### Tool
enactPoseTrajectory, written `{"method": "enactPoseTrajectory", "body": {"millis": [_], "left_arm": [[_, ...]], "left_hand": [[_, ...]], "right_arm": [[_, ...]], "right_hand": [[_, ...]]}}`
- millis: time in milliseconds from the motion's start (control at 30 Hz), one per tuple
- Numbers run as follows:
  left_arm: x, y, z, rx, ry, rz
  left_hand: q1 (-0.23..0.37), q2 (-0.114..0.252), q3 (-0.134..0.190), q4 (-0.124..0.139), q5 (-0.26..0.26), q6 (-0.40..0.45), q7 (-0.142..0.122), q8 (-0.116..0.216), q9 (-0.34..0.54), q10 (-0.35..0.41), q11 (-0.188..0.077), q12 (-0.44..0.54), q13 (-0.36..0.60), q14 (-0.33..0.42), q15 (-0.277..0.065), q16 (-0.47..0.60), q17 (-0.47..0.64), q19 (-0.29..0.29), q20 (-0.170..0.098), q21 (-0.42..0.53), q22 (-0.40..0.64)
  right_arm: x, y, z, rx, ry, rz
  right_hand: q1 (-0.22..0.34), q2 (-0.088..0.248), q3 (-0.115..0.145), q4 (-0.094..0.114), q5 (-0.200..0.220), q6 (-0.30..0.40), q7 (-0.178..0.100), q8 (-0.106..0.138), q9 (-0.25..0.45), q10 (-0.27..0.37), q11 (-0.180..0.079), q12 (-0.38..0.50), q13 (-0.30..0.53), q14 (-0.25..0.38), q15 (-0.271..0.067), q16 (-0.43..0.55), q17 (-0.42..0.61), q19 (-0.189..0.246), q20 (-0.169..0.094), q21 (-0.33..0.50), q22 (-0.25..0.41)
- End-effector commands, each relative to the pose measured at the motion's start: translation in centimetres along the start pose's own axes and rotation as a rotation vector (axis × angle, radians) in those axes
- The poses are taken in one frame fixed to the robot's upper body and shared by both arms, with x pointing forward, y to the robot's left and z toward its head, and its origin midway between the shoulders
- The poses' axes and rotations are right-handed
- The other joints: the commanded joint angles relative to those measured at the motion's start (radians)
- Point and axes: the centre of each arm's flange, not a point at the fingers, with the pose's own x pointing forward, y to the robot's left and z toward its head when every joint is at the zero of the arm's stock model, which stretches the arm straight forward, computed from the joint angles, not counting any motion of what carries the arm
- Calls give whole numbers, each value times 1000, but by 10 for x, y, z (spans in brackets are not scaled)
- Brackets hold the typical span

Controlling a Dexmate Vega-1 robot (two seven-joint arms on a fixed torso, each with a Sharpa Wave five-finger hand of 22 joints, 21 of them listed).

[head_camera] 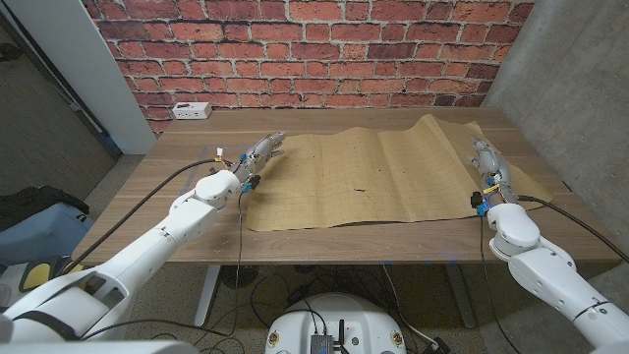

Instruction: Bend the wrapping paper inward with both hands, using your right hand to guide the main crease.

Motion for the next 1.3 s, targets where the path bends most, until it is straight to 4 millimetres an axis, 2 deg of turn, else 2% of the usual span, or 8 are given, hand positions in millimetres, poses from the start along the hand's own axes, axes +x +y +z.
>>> {"method": "enactPoseTrajectory", "body": {"millis": [33,733,933,1100,1133,1300], "left_arm": [[2,-1,0,69,27,-16],[2,-1,8,246,84,-33],[3,-2,13,323,108,-45],[2,0,15,372,129,-46],[1,0,15,379,134,-46],[-1,4,14,414,163,-41]], "left_hand": [[13,11,4,-9,-1,5,1,2,4,2,0,2,2,6,-4,-4,2,-2,-1,-5,4],[15,13,6,-11,-6,49,8,5,5,44,2,8,2,43,-2,3,5,15,-1,-14,5],[10,10,5,-8,-9,120,10,16,5,90,4,14,2,87,1,8,5,34,6,-21,5],[6,6,5,-7,-11,204,16,27,7,141,1,20,3,135,3,11,4,48,6,-32,6],[5,4,5,-7,-11,245,13,34,7,155,4,20,3,145,3,9,4,51,3,-37,5],[5,1,7,-10,-12,308,28,38,7,195,14,24,2,179,-4,10,3,65,2,-44,5]], "right_arm": [[-17,-12,-1,-55,32,-62],[-25,-28,-2,-228,134,-130],[-26,-33,-4,-269,163,-149],[-28,-38,-5,-292,188,-172],[-28,-38,-5,-299,193,-177],[-30,-42,-6,-324,220,-194]], "right_hand": [[15,1,2,-6,6,10,0,3,2,10,-2,2,6,6,4,2,1,5,-1,-1,3],[36,11,15,-14,10,21,-15,2,2,17,-13,2,6,9,-10,1,0,3,-14,-3,3],[44,17,22,-15,11,32,-25,5,2,21,-20,2,6,11,-20,2,1,3,-25,-4,3],[50,25,29,-14,12,38,-29,6,2,27,-24,3,6,14,-27,3,2,6,-31,-3,4],[51,27,30,-13,12,39,-29,6,2,28,-25,4,6,15,-27,3,2,6,-32,-2,4],[57,34,38,-8,14,47,-32,8,3,34,-28,5,7,18,-31,5,4,9,-35,-1,4]]}}
